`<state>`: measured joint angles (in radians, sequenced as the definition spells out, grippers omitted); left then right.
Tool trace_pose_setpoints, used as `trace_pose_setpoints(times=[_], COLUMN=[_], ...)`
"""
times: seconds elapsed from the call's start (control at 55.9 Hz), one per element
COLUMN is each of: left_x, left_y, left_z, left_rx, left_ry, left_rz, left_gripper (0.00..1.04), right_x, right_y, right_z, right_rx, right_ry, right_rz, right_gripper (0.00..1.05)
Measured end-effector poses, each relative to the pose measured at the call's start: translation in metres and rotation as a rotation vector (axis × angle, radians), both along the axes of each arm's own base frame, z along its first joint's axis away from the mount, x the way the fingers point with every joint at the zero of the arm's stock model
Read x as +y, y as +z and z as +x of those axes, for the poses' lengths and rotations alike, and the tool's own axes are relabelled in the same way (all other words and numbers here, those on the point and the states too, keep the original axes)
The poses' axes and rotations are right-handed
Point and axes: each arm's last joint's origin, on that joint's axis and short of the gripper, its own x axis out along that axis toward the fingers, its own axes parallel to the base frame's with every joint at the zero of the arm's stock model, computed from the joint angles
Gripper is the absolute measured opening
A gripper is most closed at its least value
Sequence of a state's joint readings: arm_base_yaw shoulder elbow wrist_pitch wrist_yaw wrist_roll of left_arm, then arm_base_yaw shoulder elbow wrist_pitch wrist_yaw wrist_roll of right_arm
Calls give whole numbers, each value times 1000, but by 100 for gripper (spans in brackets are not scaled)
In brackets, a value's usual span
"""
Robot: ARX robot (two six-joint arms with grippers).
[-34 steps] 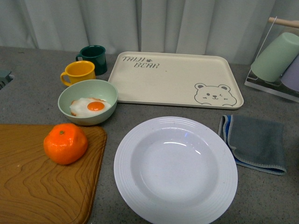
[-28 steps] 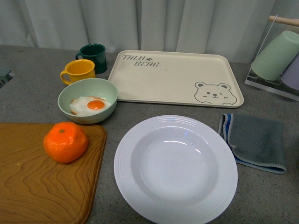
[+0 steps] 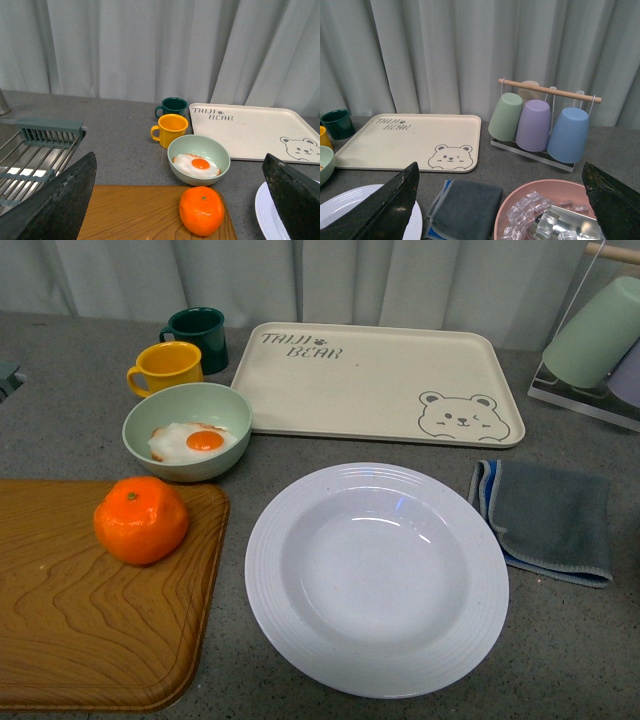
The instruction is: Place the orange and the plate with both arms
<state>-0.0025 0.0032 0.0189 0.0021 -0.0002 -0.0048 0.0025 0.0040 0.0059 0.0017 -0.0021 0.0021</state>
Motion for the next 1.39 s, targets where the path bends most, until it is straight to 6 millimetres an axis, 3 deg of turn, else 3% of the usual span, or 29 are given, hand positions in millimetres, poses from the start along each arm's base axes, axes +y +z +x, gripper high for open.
trace_pose_setpoints(times=[0.232, 0.358, 0.429, 0.572, 0.644, 0.769, 0.983, 1.395], left_x=[0, -6, -12, -24, -30, -41, -46, -46], left_y=[0, -7, -11, -7, -5, -29, -60, -84], left_z=[0, 7, 15, 45, 69, 114, 153, 186], left_rx=[0, 332, 389, 403, 449, 655, 839, 935], left_ry=[0, 36, 22, -6, -53, -120, -116, -92], left_rz=[0, -87, -111, -143, -168, -177, -176, -181], left_gripper=[98, 98, 98, 98, 98, 98, 98, 98], right_x=[0, 0, 0, 0, 0, 0, 0, 0], right_y=[0, 0, 0, 0, 0, 0, 0, 0], right_z=[0, 0, 0, 0, 0, 0, 0, 0], right_rx=[0, 0, 0, 0, 0, 0, 0, 0], right_ry=[0, 0, 0, 0, 0, 0, 0, 0], right_rz=[0, 0, 0, 0, 0, 0, 0, 0], right_gripper=[95, 95, 95, 95, 95, 95, 95, 95])
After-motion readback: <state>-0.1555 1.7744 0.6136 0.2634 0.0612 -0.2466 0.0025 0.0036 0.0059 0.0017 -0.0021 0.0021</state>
